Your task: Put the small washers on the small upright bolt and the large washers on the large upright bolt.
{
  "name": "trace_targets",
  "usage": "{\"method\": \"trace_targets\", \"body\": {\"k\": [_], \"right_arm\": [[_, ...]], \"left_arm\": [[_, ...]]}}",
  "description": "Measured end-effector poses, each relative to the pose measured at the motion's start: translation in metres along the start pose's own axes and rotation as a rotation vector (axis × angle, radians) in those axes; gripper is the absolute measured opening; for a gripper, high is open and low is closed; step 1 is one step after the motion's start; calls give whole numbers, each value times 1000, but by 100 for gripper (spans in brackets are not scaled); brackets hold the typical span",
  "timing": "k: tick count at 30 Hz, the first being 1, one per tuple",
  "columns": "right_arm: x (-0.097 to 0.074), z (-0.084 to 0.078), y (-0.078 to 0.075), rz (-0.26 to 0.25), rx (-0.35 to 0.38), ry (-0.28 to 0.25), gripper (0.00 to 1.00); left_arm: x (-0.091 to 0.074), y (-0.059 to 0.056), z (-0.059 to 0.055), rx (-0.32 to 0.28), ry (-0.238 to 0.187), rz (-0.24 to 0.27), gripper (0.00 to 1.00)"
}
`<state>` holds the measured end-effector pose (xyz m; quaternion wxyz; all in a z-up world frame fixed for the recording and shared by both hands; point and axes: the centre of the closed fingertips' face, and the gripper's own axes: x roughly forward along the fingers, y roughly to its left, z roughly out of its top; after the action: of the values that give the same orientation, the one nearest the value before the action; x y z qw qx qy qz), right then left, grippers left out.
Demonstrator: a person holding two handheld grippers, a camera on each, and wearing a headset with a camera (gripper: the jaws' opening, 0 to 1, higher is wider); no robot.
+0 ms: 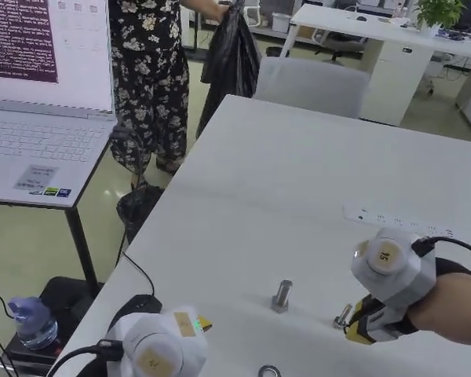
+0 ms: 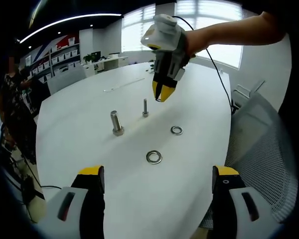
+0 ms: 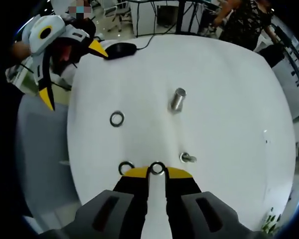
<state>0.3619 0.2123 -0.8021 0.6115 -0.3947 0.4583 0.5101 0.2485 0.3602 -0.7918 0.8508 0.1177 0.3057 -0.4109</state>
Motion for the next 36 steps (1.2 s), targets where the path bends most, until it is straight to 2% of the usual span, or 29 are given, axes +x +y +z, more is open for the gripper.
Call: {"method": "trace_targets", "body": {"k": [9, 19, 31, 36], "right_arm": [[-5, -8, -26, -33, 29, 2, 13], [-3, 0, -47, -63, 35, -15, 13], [14, 6, -53, -65, 15, -8, 13], [19, 4, -55, -60, 18, 4, 13]], "left_arm": [[7, 2, 2, 10, 12, -2, 89], [11, 0, 4, 8, 11, -5, 89], [12, 1, 4, 15, 26, -7, 88], [12, 1, 1, 15, 34, -7, 88]]}}
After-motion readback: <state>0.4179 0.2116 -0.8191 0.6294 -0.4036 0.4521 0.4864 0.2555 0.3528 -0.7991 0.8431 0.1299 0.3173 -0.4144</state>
